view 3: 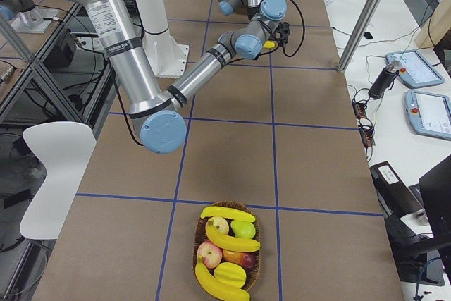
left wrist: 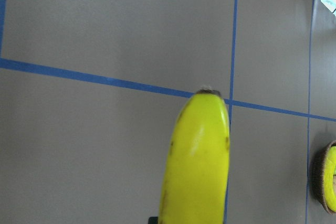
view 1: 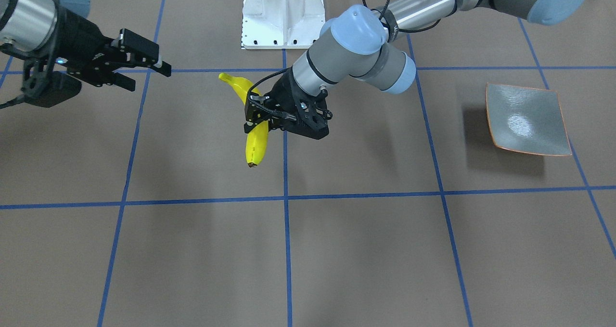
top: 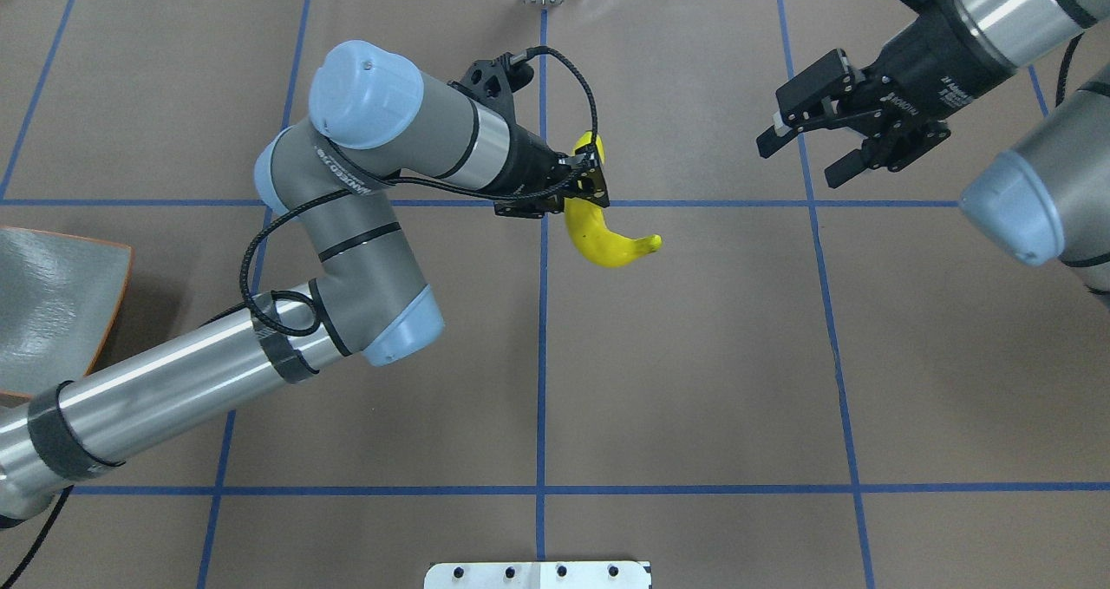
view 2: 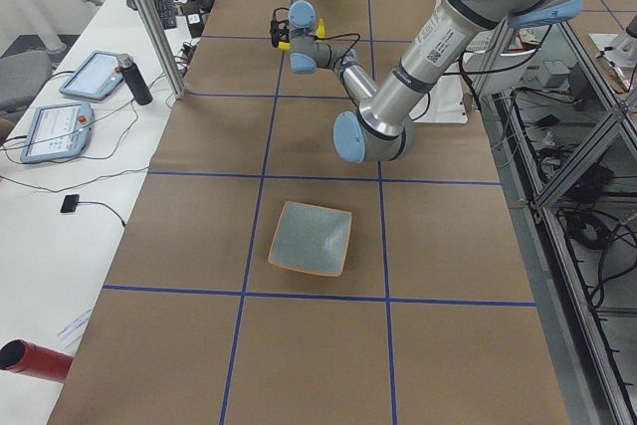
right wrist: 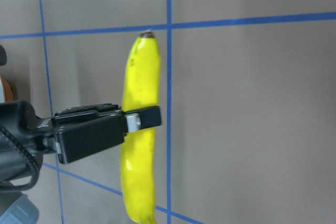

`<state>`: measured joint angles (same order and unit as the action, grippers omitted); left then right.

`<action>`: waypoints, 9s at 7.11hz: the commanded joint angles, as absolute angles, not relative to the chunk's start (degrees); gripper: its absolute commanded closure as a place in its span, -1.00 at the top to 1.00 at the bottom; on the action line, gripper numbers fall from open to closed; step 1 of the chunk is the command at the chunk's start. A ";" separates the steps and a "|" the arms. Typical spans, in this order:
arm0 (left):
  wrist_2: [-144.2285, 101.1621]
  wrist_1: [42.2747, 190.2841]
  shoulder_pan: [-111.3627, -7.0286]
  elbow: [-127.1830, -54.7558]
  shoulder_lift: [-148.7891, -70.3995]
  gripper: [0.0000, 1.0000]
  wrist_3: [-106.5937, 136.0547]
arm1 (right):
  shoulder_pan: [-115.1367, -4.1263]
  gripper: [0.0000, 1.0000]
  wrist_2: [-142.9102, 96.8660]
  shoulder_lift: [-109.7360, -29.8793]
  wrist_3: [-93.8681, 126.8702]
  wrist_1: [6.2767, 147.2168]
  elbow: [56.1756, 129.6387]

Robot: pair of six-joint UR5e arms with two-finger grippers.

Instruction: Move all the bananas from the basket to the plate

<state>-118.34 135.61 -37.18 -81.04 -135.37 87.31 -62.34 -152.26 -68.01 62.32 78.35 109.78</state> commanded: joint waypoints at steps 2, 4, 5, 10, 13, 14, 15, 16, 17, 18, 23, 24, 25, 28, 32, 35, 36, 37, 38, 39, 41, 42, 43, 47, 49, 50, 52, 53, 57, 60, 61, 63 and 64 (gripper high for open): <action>-121.55 135.00 -43.21 -92.07 -118.27 -1.00 75.35 | -66.18 0.98 -130.88 -73.37 61.96 78.49 109.86; -121.55 134.91 -47.26 -97.01 -106.50 -1.00 64.05 | -66.27 0.98 -127.36 -77.93 48.78 79.01 107.94; -121.64 134.56 -49.98 -98.86 -100.00 -1.00 56.50 | -66.27 0.98 -125.96 -80.57 42.51 79.10 107.06; -120.41 122.61 -57.92 -104.24 -83.34 -1.00 25.94 | -66.53 0.99 -126.21 -83.85 36.04 79.01 103.72; -117.80 122.78 -57.48 -100.40 -81.91 -1.00 21.53 | -66.53 0.99 -126.65 -83.76 36.04 78.93 102.66; -117.34 122.96 -57.39 -99.15 -82.26 -1.00 21.53 | -66.53 0.99 -126.74 -83.76 36.04 78.66 102.13; -117.33 123.05 -57.39 -98.44 -82.18 -1.00 21.45 | -66.45 0.99 -126.74 -83.59 36.04 78.66 101.78; -117.33 123.05 -57.39 -97.83 -82.18 -0.60 21.45 | -66.45 0.99 -126.74 -83.50 35.95 78.58 101.69; -117.42 123.39 -57.31 -97.39 -82.09 0.98 19.71 | -66.45 0.99 -126.74 -83.41 35.95 78.57 101.69; -118.03 125.14 -57.48 -97.12 -81.31 1.00 17.08 | -66.45 0.99 -126.83 -83.32 35.95 78.66 101.69; -134.17 118.51 -68.36 -98.00 -85.14 1.00 12.39 | -70.12 0.99 -128.06 -83.85 30.36 80.06 100.91; -136.30 112.82 -70.21 -98.52 -89.43 1.00 12.39 | -72.66 0.99 -128.06 -84.80 22.75 83.46 100.38; -136.32 107.72 -70.31 -98.96 -93.39 1.00 12.48 | -76.43 0.99 -127.97 -84.99 13.80 86.89 99.24; -135.97 103.89 -70.05 -99.31 -98.52 1.00 13.62 | -88.46 0.99 -131.81 -90.94 0.80 88.77 93.89; -135.70 103.89 -69.17 -99.32 -99.84 1.00 14.77 | -93.78 0.99 -129.06 -90.97 -0.88 88.86 83.33; -135.70 103.97 -68.91 -99.32 -99.84 1.00 14.77 | -90.72 0.99 -124.02 -92.71 -7.45 90.95 83.06; -135.70 103.97 -68.82 -99.32 -99.84 1.00 14.77 | -88.96 0.99 -122.27 -93.33 -7.99 91.05 82.97; -135.70 103.97 -68.91 -99.32 -99.84 1.00 14.68 | -87.99 0.99 -122.08 -94.12 -8.00 91.05 82.97; -135.79 103.97 -68.82 -99.32 -99.84 1.00 14.68 | -87.20 0.99 -121.99 -95.26 -8.00 91.05 82.97; -135.79 104.06 -68.82 -99.32 -99.76 1.00 14.68 | -86.32 0.99 -121.99 -95.71 -8.09 91.58 83.32; -135.79 104.15 -68.82 -99.32 -99.67 1.00 14.59 | -86.31 0.99 -122.08 -95.71 -9.22 91.84 83.58; -135.79 104.24 -68.82 -99.32 -99.58 1.00 14.68 | -86.40 0.98 -122.08 -95.89 -9.58 91.85 83.67; -135.79 104.24 -68.82 -99.32 -99.49 1.00 14.68 | -86.40 0.95 -122.17 -96.50 -10.19 91.85 83.67; -135.79 104.33 -68.82 -99.32 -99.40 1.00 14.59 | -86.40 0.63 -122.78 -97.65 -11.16 91.85 83.85; -135.79 104.33 -68.82 -99.32 -99.23 1.00 14.59 | -86.40 0.60 -122.96 -97.91 -11.16 91.85 84.11; -135.88 104.33 -68.82 -99.32 -99.23 1.00 14.59 | -86.40 0.49 -122.96 -97.91 -11.16 91.85 84.11; -135.97 104.33 -68.82 -99.40 -99.23 1.00 14.59 | -86.40 -0.19 -122.96 -97.91 -11.16 91.85 84.29; -135.97 104.24 -68.82 -99.40 -99.23 1.00 14.68 | -86.48 -0.53 -123.05 -97.82 -11.16 91.85 84.29; -136.14 104.24 -68.73 -99.14 -99.23 1.00 14.68 | -92.52 -1.00 -122.78 -97.39 -11.16 91.85 86.30; -136.06 104.24 -68.12 -98.27 -99.67 1.00 14.68 | -94.66 -1.00 -122.87 -92.68 -10.02 94.63 91.49; -136.05 104.50 -67.68 -97.22 -99.93 1.00 14.68 | -94.22 -1.00 -123.74 -86.37 -9.32 99.79 91.23; -136.05 104.59 -67.59 -95.72 -100.72 1.00 14.76 | -87.05 -1.00 -124.98 -77.91 3.35 102.13 91.67; -136.05 104.33 -67.33 -95.45 -101.42 1.00 14.77 | -81.79 -1.00 -124.81 -73.96 11.00 102.22 91.58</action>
